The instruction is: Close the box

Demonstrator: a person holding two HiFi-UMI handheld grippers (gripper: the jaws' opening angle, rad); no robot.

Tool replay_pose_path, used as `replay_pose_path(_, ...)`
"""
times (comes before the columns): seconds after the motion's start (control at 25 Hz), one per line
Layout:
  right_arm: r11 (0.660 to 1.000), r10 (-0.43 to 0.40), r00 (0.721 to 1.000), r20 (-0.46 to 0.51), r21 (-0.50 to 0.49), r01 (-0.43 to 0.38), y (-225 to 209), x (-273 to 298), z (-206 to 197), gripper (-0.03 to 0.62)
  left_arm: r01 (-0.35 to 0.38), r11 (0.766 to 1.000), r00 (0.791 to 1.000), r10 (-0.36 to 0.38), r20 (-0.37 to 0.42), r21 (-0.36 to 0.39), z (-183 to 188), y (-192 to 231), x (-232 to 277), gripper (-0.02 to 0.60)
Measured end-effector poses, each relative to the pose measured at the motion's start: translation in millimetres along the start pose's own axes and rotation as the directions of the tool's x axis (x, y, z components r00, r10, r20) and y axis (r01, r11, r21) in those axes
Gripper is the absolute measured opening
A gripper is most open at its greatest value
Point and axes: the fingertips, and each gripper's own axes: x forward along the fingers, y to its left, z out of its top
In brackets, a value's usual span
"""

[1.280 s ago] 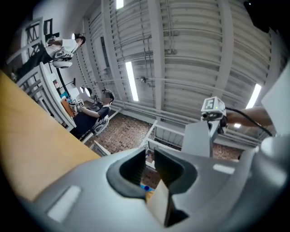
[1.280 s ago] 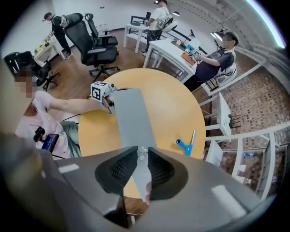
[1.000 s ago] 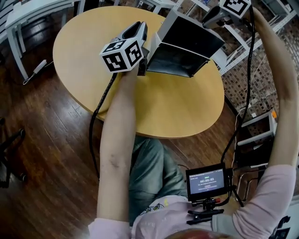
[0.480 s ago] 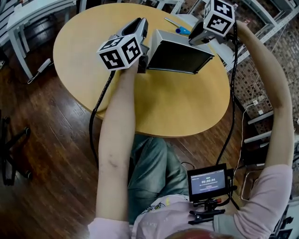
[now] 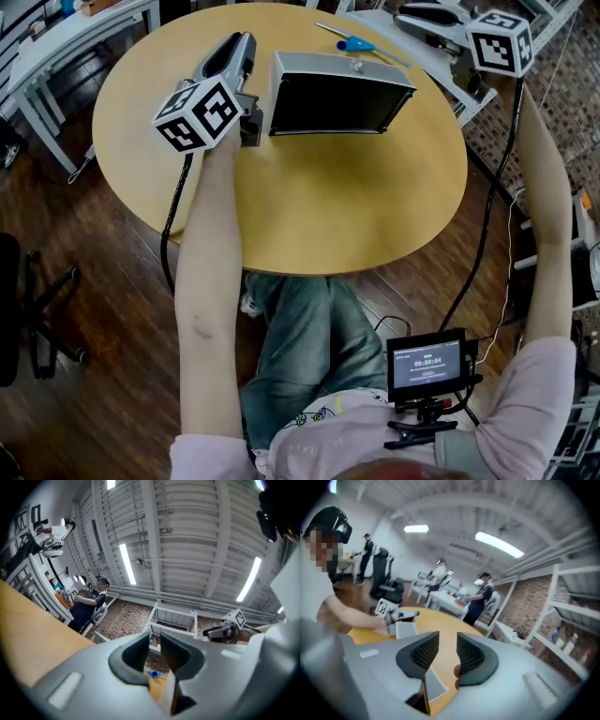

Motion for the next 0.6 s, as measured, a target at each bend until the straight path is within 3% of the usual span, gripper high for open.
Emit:
replay_pose_path(0.04,0.990,-0.108,0.984,0.140,0.110,0.093,-19.6,-15.1,-14.5,0.120,-0.015,0.999,1.000,0.015,0.000,0.033,-0.2,0.5,-1.3,0.075)
replay_pose_path(0.08,0.954,-0.237,0.935,0.263,0.247,0.173,-39.8,-31.3,-39.5,0.118,-0.030,0.998,1.000,0.030,0.004,0.061,0.4,0.8,-2.2,0.104)
replay_pose_path(0.12,0.890,-0.371,0.860,0.350,0.398,0.222,-57.6,-46.2,-73.9,0.104,-0.040,0.996,0.999,0.039,0.008,0.079,2.1,0.9,-2.7,0.112)
replay_pose_path(0.16,0.807,-0.491,0.780,0.389,0.541,0.238,-70.1,-56.4,-114.6,0.071,-0.043,0.995,0.999,0.042,0.011,0.085,4.4,1.0,-3.0,0.112)
replay_pose_path(0.2,0.722,-0.581,0.720,0.380,0.649,0.240,-75.9,-60.0,-155.7,0.033,-0.042,0.995,0.999,0.041,0.011,0.086,6.8,1.1,-3.2,0.112)
replay_pose_path(0.24,0.659,-0.631,0.695,0.344,0.711,0.247,-76.0,-58.0,-190.0,0.026,-0.038,0.995,0.999,0.038,0.007,0.088,8.4,0.7,-3.3,0.112)
replay_pose_path(0.28,0.626,-0.650,0.696,0.307,0.735,0.260,-73.1,-54.2,-210.9,0.025,-0.031,0.995,1.000,0.031,0.001,0.095,8.8,-0.9,-2.8,0.112)
replay_pose_path(0.36,0.638,-0.649,0.699,0.302,0.716,0.284,-66.9,-52.5,-211.3,0.003,-0.010,0.991,1.000,0.012,-0.018,0.136,6.0,-8.3,-0.3,0.112)
replay_pose_path(0.44,0.689,-0.630,0.698,0.340,0.660,0.301,-61.8,-48.3,-195.7,0.003,0.022,0.977,0.998,-0.011,-0.055,0.214,-1.5,-18.6,4.9,0.112)
replay_pose_path(0.6,0.780,-0.554,0.741,0.380,0.547,0.303,-51.9,-35.8,-182.0,0.003,0.042,0.935,0.996,-0.013,-0.084,0.351,-12.8,-31.8,16.6,0.064)
